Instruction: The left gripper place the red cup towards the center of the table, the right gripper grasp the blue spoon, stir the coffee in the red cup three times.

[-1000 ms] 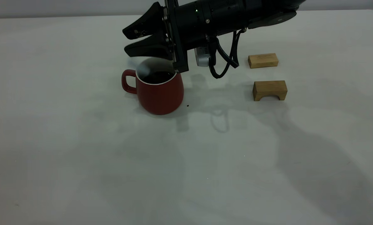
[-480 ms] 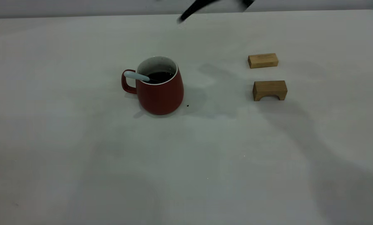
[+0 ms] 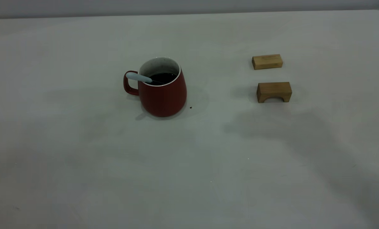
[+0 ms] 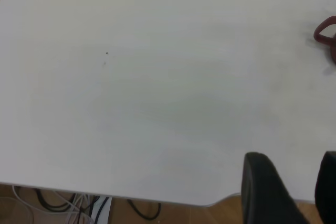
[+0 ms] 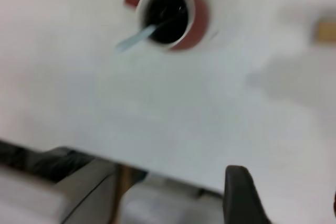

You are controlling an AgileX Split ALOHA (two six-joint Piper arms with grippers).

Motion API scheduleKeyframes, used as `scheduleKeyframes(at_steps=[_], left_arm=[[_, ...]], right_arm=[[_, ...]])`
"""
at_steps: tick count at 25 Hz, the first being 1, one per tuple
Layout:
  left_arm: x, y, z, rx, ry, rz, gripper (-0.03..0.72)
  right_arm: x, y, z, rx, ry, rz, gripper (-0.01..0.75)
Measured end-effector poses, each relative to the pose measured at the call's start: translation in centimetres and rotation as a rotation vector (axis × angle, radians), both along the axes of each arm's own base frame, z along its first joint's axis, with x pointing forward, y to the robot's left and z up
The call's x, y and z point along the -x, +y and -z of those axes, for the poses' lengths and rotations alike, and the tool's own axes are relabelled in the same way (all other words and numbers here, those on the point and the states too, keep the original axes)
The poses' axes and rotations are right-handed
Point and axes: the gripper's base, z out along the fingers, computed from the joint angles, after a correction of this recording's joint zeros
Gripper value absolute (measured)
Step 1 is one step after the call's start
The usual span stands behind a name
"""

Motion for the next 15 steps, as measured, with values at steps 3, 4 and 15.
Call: scheduleKeyframes(at_steps=[3,4,15], left_arm=[[0.0,0.0,0.0,0.0,0.0,0.0,0.318],[0.0,0.0,0.0,0.0,0.0,0.0,0.318],[0.0,0.0,0.0,0.0,0.0,0.0,0.318]], right_arm=[[3.6,-2.1,-2.5,0.054,-0.11,-0.04,0.456],[5.2,-2.9,-3.0,0.069,-0.135,-0.051,0.456],[21.9,-11.2,0.6,0.171,-0.314,-0.034,0.456]])
